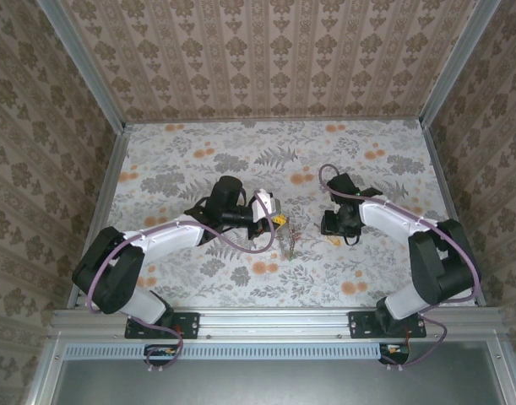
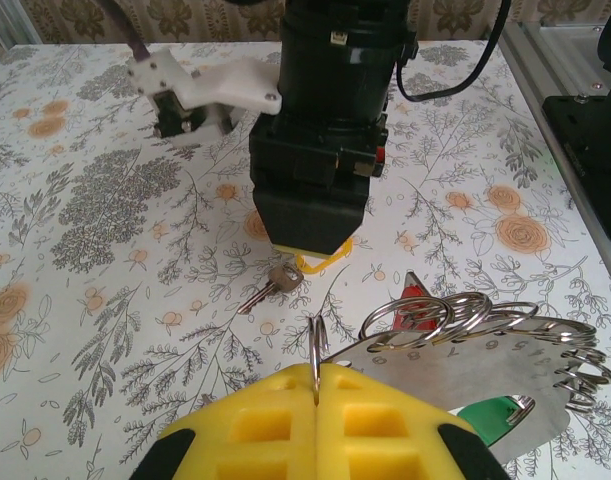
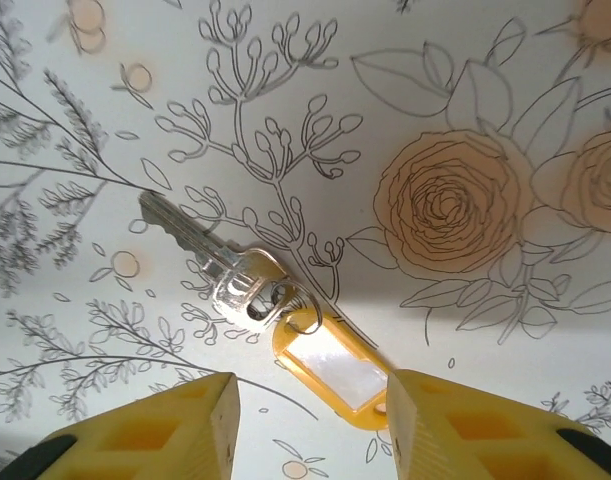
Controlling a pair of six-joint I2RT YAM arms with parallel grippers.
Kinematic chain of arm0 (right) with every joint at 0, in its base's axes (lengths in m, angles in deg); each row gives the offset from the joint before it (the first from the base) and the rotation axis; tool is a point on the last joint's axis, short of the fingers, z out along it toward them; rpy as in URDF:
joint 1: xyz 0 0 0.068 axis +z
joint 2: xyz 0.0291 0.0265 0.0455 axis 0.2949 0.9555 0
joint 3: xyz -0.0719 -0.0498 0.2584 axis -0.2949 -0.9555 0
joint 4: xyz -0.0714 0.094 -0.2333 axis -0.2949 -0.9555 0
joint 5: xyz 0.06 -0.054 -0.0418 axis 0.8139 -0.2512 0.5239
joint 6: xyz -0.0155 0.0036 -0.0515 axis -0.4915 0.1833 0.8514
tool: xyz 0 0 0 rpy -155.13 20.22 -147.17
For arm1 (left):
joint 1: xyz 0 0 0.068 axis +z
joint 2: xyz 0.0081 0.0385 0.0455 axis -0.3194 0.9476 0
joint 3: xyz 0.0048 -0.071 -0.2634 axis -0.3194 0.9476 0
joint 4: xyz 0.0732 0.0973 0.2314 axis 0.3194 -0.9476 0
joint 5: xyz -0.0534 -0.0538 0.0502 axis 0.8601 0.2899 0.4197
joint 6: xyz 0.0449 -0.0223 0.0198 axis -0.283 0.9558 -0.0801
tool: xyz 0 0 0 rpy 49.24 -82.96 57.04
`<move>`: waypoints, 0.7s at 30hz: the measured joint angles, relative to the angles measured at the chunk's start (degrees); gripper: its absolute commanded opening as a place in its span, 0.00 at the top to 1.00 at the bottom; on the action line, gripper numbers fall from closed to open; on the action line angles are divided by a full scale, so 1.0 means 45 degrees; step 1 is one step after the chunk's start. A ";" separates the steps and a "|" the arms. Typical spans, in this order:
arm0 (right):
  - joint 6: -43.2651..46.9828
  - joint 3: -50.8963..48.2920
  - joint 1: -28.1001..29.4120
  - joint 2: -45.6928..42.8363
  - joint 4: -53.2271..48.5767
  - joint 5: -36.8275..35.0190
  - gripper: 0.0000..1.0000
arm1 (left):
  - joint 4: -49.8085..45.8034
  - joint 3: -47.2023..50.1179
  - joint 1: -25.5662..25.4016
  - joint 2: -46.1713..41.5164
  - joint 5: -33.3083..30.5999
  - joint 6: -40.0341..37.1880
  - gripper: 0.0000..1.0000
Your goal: Put the keys on the keyring
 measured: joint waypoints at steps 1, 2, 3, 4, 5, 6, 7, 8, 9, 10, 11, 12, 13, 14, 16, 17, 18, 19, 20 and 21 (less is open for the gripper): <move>-0.0189 0.0000 0.0000 -0.0107 0.0049 -0.0029 0.54 | -0.0015 0.0000 0.0000 0.0000 0.0000 0.0000 1.00; -0.0423 0.0000 0.0000 -0.0223 0.0107 -0.0058 0.54 | -0.0039 0.0000 0.0000 0.0000 0.0000 0.0000 1.00; -0.0685 0.0000 0.0000 -0.0272 0.0180 -0.0078 0.54 | -0.0053 0.0000 0.0000 0.0000 0.0000 -0.0005 1.00; -0.0937 0.0000 0.0000 -0.0272 0.0257 -0.0083 0.54 | -0.0073 0.0000 0.0000 0.0000 0.0005 -0.0005 1.00; -0.1205 0.0000 0.0000 -0.0243 0.0291 -0.0087 0.55 | -0.0083 0.0000 0.0000 0.0000 0.0005 -0.0005 1.00; -0.1457 0.0000 0.0000 -0.0204 0.0296 -0.0102 0.56 | -0.0083 0.0000 0.0000 0.0000 0.0005 -0.0005 1.00; -0.1681 0.0000 0.0000 -0.0136 0.0301 -0.0126 0.57 | -0.0083 0.0000 0.0000 0.0000 0.0005 -0.0005 1.00; -0.1909 0.0000 0.0000 -0.0049 0.0325 -0.0146 0.57 | -0.0083 0.0000 0.0000 0.0000 0.0005 -0.0005 1.00; -0.2123 0.0000 0.0000 0.0073 0.0355 -0.0165 0.57 | -0.0087 0.0000 0.0000 0.0000 0.0005 -0.0005 1.00; -0.2307 0.0000 0.0000 0.0189 0.0393 -0.0170 0.58 | -0.0087 0.0000 0.0000 0.0000 0.0005 -0.0005 1.00; -0.2448 0.0000 0.0000 0.0325 0.0427 -0.0170 0.60 | -0.0087 0.0000 0.0000 0.0000 0.0005 -0.0005 1.00; -0.2584 0.0000 0.0000 0.0476 0.0447 -0.0170 0.60 | -0.0087 0.0000 0.0000 0.0000 0.0005 -0.0005 1.00; -0.2691 0.0000 0.0000 0.0593 0.0461 -0.0170 0.61 | -0.0092 0.0000 0.0000 0.0000 0.0005 -0.0005 1.00; -0.2803 0.0000 0.0000 0.0743 0.0495 -0.0170 0.61 | -0.0097 0.0000 0.0000 0.0000 0.0005 -0.0005 1.00; -0.2968 0.0000 0.0000 0.0947 0.0573 -0.0165 0.62 | -0.0097 0.0000 0.0000 0.0000 0.0005 -0.0010 1.00; -0.3011 0.0000 0.0005 0.1020 0.0612 -0.0165 0.63 | -0.0107 0.0000 0.0000 0.0000 0.0005 -0.0010 1.00; -0.3036 0.0005 0.0005 0.1069 0.0646 -0.0165 0.64 | -0.0117 0.0000 0.0000 0.0000 0.0005 -0.0010 1.00; -0.3007 0.0010 0.0005 0.1103 0.0670 -0.0165 0.65 | -0.0131 0.0000 0.0000 0.0000 0.0005 -0.0010 1.00; -0.2977 0.0029 0.0005 0.1156 0.0680 -0.0165 0.67 | -0.0141 0.0000 0.0000 0.0000 0.0000 -0.0015 1.00; -0.2909 0.0053 0.0005 0.1214 0.0699 -0.0160 0.69 | -0.0165 0.0000 0.0000 0.0000 0.0005 -0.0029 1.00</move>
